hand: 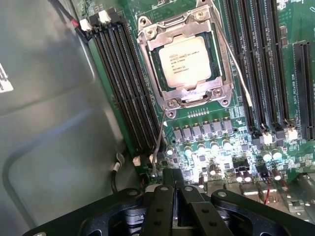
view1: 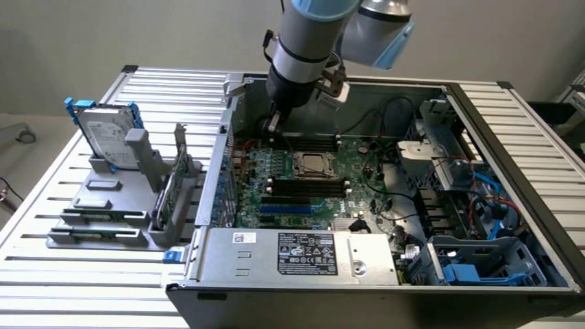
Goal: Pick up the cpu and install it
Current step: 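Close the cpu cover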
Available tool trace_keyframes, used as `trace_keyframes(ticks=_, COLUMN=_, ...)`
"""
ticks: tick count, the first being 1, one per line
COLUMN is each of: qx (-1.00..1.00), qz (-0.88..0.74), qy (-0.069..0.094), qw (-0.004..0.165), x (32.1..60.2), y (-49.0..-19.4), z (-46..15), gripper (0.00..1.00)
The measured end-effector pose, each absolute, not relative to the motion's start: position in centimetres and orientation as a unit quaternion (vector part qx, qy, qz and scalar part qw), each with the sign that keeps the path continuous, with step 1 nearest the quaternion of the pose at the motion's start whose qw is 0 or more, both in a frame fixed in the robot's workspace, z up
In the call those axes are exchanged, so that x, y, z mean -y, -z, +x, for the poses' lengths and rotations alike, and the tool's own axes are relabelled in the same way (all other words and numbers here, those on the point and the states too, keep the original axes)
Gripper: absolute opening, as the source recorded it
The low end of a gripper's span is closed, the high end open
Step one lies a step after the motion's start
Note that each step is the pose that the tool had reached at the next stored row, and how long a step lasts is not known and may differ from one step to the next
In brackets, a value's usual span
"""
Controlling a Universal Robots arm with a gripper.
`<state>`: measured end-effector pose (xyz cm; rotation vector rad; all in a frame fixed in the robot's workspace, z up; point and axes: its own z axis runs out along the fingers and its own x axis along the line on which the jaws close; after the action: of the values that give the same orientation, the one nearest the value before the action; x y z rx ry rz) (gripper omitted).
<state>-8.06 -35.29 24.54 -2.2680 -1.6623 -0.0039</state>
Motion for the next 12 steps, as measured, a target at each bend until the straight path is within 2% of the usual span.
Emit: trace_keyframes(ticks=12, qx=0.535, qz=-0.829, qy=0.011, qw=0.164, x=35.29, y=-24.51, z=-8.86, gripper=0.11)
